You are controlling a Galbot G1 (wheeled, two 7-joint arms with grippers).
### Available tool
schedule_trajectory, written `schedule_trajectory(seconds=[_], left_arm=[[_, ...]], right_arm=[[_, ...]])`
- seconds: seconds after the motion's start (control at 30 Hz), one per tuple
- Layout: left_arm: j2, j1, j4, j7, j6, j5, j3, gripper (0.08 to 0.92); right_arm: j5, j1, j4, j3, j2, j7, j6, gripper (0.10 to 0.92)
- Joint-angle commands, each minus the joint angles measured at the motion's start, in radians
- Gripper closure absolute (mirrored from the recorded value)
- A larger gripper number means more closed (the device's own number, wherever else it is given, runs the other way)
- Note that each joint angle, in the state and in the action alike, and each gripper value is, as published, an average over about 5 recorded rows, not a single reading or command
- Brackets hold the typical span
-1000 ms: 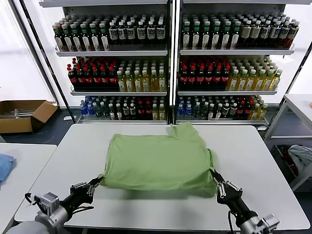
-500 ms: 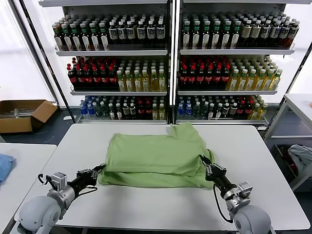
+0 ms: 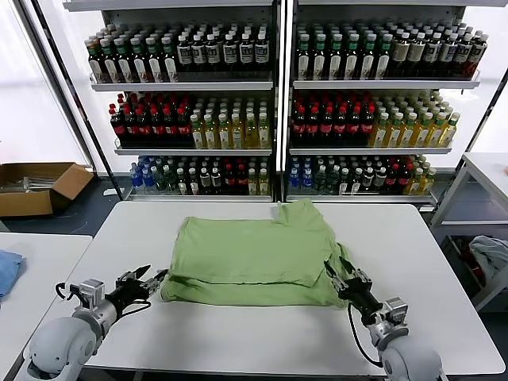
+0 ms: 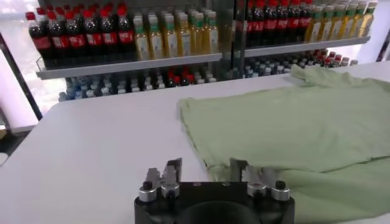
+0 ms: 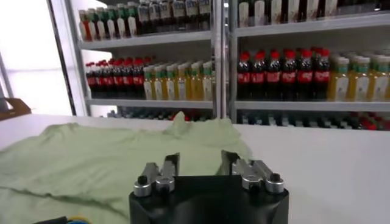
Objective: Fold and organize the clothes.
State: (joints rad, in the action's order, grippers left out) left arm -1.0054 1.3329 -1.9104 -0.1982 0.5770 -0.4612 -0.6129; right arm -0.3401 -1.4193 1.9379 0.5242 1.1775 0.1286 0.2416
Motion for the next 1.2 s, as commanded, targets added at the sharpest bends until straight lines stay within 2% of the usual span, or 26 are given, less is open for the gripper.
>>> schedule_trajectory(seconds=[0.03,0.13,0.2,0.3,0.4,0.73,0.97,1.07,1.2], left_arm=[[-0.074,0.073,-0.020,0.022,0.000,0.038,0.014,0.343],[-0.087,0.063,-0.005,0.013,0.000,0.035,0.024,0.258],[-0.092,0.058,0.004,0.006,0.000,0.033,0.027,0.210],[-0.097,0.055,0.016,0.001,0.000,0.031,0.032,0.182],[-0.104,0.060,0.021,-0.005,0.000,0.025,0.035,0.205],[-0.130,0.067,0.024,-0.009,-0.001,0.012,0.032,0.478],[-0.138,0.083,0.006,-0.009,-0.001,0.007,0.023,0.704],[-0.132,0.105,-0.010,-0.011,-0.001,0.005,0.013,0.790],[-0.127,0.175,-0.052,-0.012,-0.001,0.002,-0.018,0.888]], right_arm=[[0.082,-0.153,0.089,0.045,0.016,-0.028,0.039,0.317],[0.087,-0.155,0.090,0.037,0.022,-0.034,0.048,0.242],[0.088,-0.150,0.080,0.032,0.025,-0.039,0.054,0.224],[0.083,-0.139,0.051,0.026,0.028,-0.038,0.043,0.265],[0.071,-0.129,0.025,0.022,0.033,-0.035,0.035,0.348],[0.042,-0.113,-0.021,0.020,0.050,-0.038,0.034,0.643],[0.020,-0.129,-0.003,0.026,0.058,-0.039,0.025,0.850],[0.013,-0.151,0.030,0.027,0.060,-0.047,0.026,0.896],[0.012,-0.216,0.110,0.029,0.070,-0.050,0.029,0.905]])
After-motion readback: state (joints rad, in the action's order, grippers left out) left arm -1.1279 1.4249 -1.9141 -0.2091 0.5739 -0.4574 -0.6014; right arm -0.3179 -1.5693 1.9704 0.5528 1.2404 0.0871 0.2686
